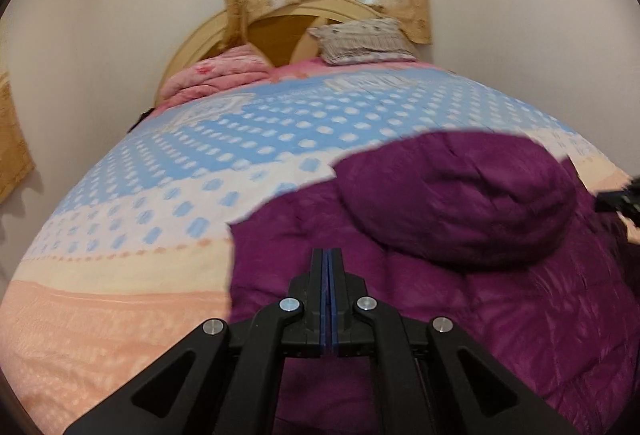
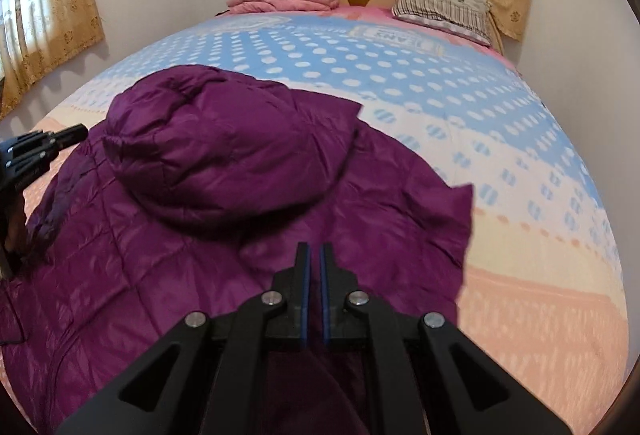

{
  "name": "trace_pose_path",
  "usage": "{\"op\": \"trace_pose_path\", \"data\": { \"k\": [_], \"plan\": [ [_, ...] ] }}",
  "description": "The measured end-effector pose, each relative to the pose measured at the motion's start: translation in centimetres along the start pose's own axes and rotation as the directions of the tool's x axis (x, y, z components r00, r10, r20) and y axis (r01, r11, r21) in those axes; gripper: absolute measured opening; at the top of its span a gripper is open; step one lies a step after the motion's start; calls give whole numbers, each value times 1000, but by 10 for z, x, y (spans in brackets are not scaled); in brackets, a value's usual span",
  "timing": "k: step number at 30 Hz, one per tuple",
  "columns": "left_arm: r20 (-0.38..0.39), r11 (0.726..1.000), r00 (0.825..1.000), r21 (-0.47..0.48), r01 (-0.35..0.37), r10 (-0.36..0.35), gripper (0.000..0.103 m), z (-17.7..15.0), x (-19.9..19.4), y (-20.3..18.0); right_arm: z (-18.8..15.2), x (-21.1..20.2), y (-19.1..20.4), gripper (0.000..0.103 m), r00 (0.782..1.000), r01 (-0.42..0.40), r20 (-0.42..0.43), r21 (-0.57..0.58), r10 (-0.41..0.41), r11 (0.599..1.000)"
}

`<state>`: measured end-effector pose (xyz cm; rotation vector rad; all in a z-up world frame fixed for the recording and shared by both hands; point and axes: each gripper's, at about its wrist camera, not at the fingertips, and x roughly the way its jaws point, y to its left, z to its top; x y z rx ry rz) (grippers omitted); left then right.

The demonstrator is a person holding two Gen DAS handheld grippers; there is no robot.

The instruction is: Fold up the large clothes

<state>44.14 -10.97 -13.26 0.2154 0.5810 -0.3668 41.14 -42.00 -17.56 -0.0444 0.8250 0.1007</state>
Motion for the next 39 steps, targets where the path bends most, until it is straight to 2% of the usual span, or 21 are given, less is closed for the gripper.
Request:
{"op": "trace_pose_path", "data": {
  "k": [1, 2, 3, 4, 5, 6, 7, 8, 10, 12, 14, 16, 18, 20, 22, 26, 30, 31, 33, 36, 39],
  "plan": [
    [-1, 1000, 1000, -19, -8, 8, 2, 8, 2, 4, 3, -6, -5, 26, 1000, 3, 3, 21, -3, 1000],
    [-2, 999, 1000, -37, -10, 9, 3, 17, 5, 7, 7, -12, -5, 48, 1000, 4, 18, 38, -5, 999],
    [-1, 998, 1000, -57, -7, 7, 6, 28, 9, 9, 11, -17, -5, 58, 999, 8, 38, 53, -10, 999],
    [-4, 997, 1000, -72, -12, 11, 20, 36, 12, 9, 18, -24, -2, 59, 998, 13, 60, 70, -18, 997],
    [-6, 995, 1000, -96, -24, 24, 45, 46, 17, 8, 27, -26, 0, 59, 997, 10, 72, 88, -16, 996],
    [8, 991, 999, -131, -35, 36, 60, 56, 20, 6, 34, -27, 3, 59, 997, 3, 82, 110, -12, 994],
    [26, 986, 999, -161, -44, 48, 85, 65, 21, 5, 43, -27, 5, 59, 995, -6, 95, 137, -7, 991],
    [59, 981, 996, -190, -48, 60, 90, 75, 22, 1, 52, -28, 8, 59, 994, -18, 110, 175, -2, 984],
    [85, 978, 995, -209, -23, 42, 90, 89, 27, -10, 76, -22, 14, 59, 990, -56, 138, 258, 21, 964],
    [38, 988, 999, -155, -30, 36, 90, 98, 41, -28, 92, -9, 22, 59, 991, -58, 130, 288, 21, 956],
    [-26, 993, 998, -99, -58, 55, 90, 91, 54, -42, 99, 12, 30, 60, 996, -65, 76, 284, 45, 957],
    [-96, 996, 993, -37, -78, 74, 90, 69, 65, -53, 92, 43, 43, 59, 997, -60, -38, 257, 72, 965],
    [-139, 994, 985, 24, -104, 106, 90, 44, 70, -60, 75, 60, 55, 59, 991, -49, -113, 201, 72, 978],
    [-177, 994, 979, 50, -96, 103, 91, 16, 75, -63, 56, 68, 64, 59, 987, -22, -155, 135, 44, 991],
    [-202, 996, 975, 33, -85, 89, 91, 2, 78, -63, 36, 76, 70, 59, 983, -8, -184, 94, 25, 996],
    [-200, 995, 976, 48, -83, 91, 91, -2, 76, -70, 20, 76, 70, 59, 984, 0, -180, 70, 13, 998],
    [-192, 994, 977, 78, -77, 90, 91, 2, 71, -72, 18, 77, 74, 59, 984, 16, -178, 28, -11, 999],
    [-184, 994, 979, 76, -79, 92, 91, 7, 67, -70, 19, 77, 74, 59, 984, 15, -179, 27, -10, 1000],
    [-116, 996, 990, 40, -79, 84, 91, 27, 45, -63, 23, 67, 71, 59, 985, -10, -173, 59, 20, 998],
    [2, 993, 993, -29, -117, 117, 91, 59, 17, -52, 37, 36, 60, 57, 998, -6, -64, 139, 16, 990],
    [43, 968, 971, -110, -227, 233, 91, 85, 18, -50, 55, 15, 43, 57, 996, 49, 52, 273, -66, 961]
  ]
}}
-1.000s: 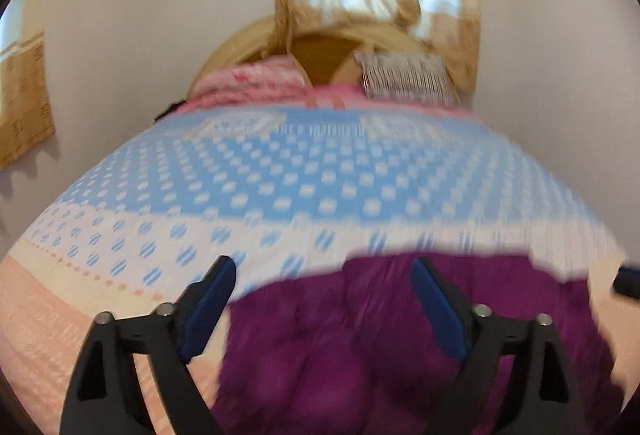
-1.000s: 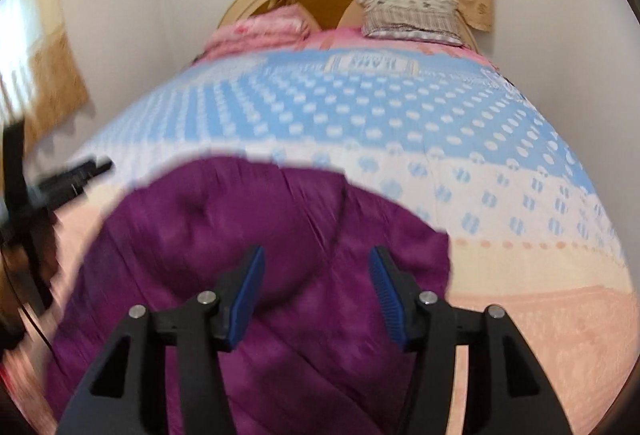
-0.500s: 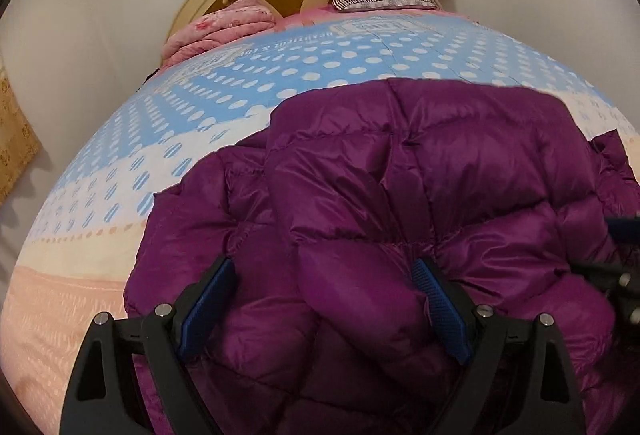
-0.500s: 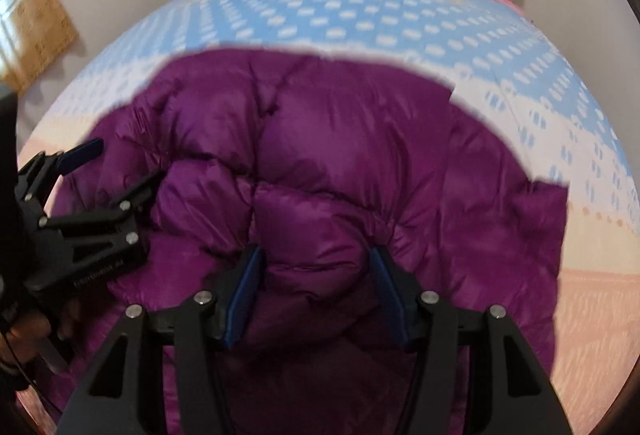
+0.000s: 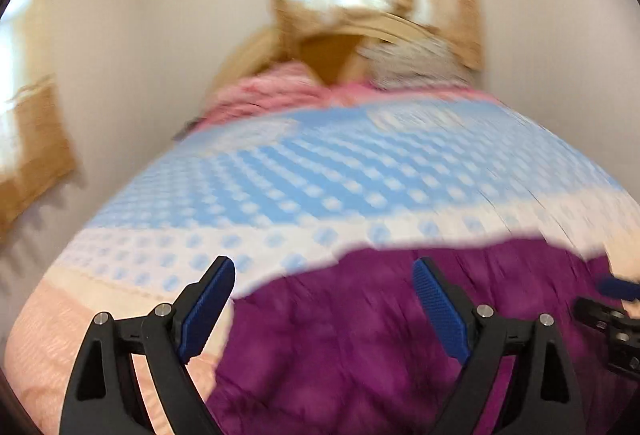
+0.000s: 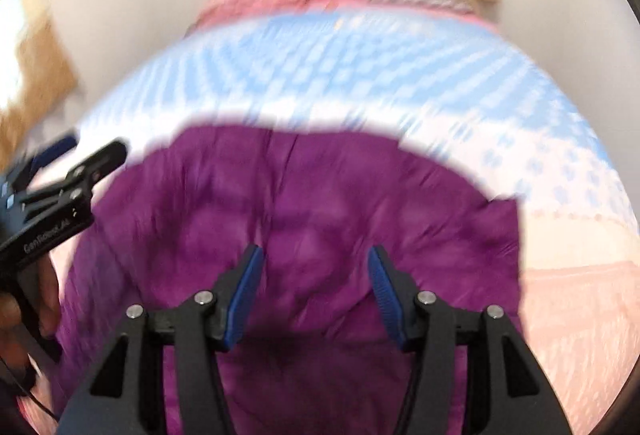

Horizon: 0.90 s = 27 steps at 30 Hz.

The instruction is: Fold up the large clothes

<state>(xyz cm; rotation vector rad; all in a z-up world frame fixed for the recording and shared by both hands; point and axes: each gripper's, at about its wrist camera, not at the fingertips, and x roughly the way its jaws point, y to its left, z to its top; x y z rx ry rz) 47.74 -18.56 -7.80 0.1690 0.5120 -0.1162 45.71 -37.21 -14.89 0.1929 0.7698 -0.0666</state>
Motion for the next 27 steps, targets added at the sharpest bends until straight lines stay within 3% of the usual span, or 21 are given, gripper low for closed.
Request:
{"op": "trace_pose_path", "data": {
  "k": [3, 6, 10, 13, 27],
  "plan": [
    [-59, 998, 997, -33, -54, 52, 91, 4, 22, -17, 12, 14, -1, 49, 995, 92, 32, 84, -95, 992],
    [-141, 993, 984, -6, -115, 113, 91, -13, 55, -39, 11, 49, 1, 47, 989, 144, -3, 131, -145, 981],
    [-289, 994, 953, -24, -103, 92, 91, -50, 98, -46, -9, 89, 2, 47, 989, 141, -67, 136, -132, 981],
    [-367, 997, 930, -74, -36, 7, 91, -65, 119, -44, -19, 99, 9, 47, 986, 162, -56, 76, -158, 984],
    [-382, 995, 924, -89, -45, 7, 99, -73, 124, -40, -22, 96, 15, 50, 982, 183, -50, 47, -180, 982]
  ]
}}
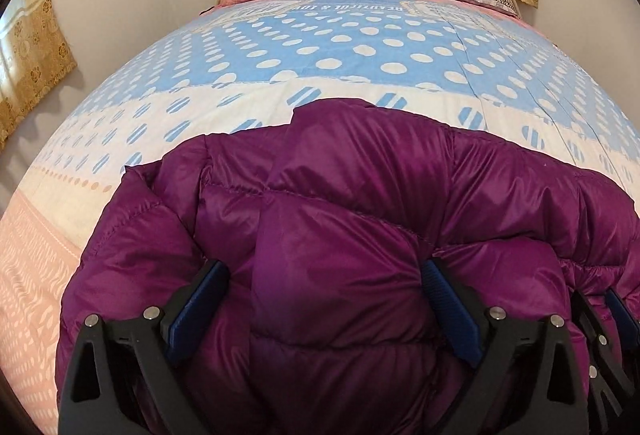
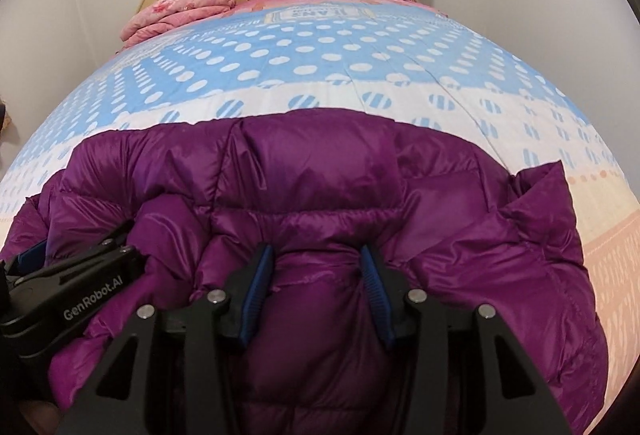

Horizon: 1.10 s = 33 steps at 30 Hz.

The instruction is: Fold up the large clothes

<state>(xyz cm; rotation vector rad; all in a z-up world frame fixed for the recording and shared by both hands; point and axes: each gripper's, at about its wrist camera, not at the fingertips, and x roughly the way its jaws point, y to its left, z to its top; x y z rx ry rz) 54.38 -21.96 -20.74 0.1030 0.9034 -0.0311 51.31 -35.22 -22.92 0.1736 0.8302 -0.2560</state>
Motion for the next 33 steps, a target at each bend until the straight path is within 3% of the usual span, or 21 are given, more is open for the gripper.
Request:
{"op": "trace_pose_path", "data": {
  "k": [33],
  "plan": [
    [-1, 999, 1000, 9, -31, 31, 102, 1, 2, -3, 3, 6, 3, 51, 1000, 25, -5, -28, -25, 999]
  ]
}}
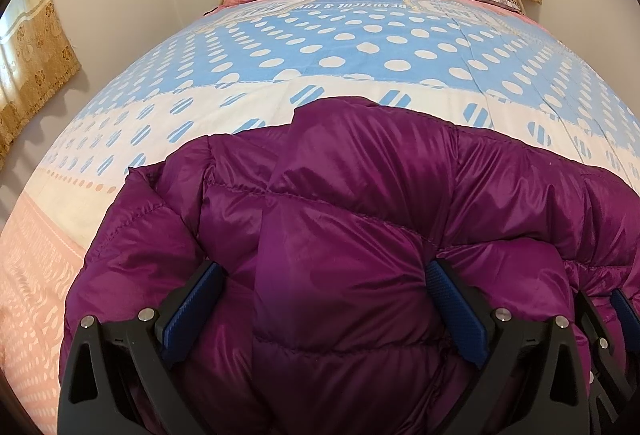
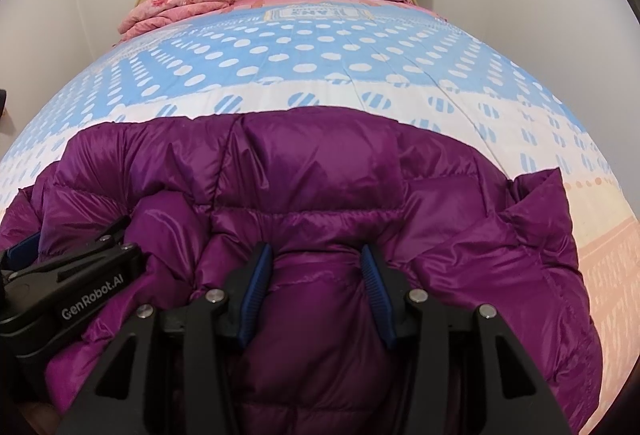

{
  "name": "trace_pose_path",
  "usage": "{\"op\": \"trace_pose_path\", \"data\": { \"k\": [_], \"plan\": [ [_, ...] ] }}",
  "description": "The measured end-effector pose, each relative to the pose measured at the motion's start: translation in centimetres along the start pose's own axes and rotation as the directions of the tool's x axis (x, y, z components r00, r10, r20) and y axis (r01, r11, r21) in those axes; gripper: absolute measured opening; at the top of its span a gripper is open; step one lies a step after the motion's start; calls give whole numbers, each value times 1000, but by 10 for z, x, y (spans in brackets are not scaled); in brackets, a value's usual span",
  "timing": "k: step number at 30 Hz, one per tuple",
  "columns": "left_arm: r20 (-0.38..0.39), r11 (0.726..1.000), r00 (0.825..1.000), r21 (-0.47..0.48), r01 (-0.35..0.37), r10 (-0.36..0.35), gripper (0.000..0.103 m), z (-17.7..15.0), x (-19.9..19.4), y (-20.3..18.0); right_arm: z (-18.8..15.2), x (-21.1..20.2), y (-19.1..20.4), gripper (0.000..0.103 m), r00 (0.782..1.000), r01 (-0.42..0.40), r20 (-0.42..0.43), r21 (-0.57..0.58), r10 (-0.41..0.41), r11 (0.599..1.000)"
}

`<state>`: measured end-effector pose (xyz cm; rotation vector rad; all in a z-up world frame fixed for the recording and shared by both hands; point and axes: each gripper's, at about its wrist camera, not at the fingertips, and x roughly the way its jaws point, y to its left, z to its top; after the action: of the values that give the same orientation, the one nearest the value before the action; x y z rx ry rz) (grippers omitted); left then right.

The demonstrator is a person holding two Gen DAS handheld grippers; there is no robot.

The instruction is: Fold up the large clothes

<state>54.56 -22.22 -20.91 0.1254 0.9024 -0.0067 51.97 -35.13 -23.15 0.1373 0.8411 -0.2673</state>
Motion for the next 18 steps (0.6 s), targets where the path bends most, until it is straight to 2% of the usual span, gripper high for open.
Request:
{"op": "trace_pose_path", "data": {
  "k": [3, 5, 7, 8, 10, 11, 12, 16, 18],
  "plan": [
    [-3, 1000, 1000, 3, -3, 3, 102, 1, 0, -1, 1, 1, 0, 51, 1000, 3, -6, -5, -3, 1000],
    [-37, 1000, 999, 5, 28, -27, 102, 6, 0, 3, 4, 2, 1, 52, 1000, -1, -26, -21, 0, 1000],
    [-74, 998, 997, 45, 36, -32, 102, 13, -9, 11, 10, -5, -6, 54, 996, -55, -75, -39, 52, 998],
    [-54, 999, 998, 30, 39, -37, 102, 15, -26, 23, 11, -12, -10, 55, 994, -74, -82, -27, 71, 997],
    [-6, 996, 997, 25, 82, -82, 102, 12, -54, 40, 8, -51, -31, 66, 994, -110, -23, 25, 110, 994],
    [16, 994, 995, 42, 96, -97, 102, 5, -71, 50, 4, -63, -36, 77, 994, -113, -7, 29, 113, 993],
    [33, 993, 994, 60, 100, -102, 102, -6, -87, 60, -5, -83, -47, 80, 992, -123, 13, 32, 122, 992],
    [96, 991, 990, 94, 96, -105, 102, -69, -136, 101, -53, -128, -80, 81, 988, -155, 1, 46, 155, 987],
    [123, 993, 989, 99, 67, -79, 102, -105, -154, 123, -86, -147, -98, 84, 991, -134, -9, 42, 134, 990]
  ]
}}
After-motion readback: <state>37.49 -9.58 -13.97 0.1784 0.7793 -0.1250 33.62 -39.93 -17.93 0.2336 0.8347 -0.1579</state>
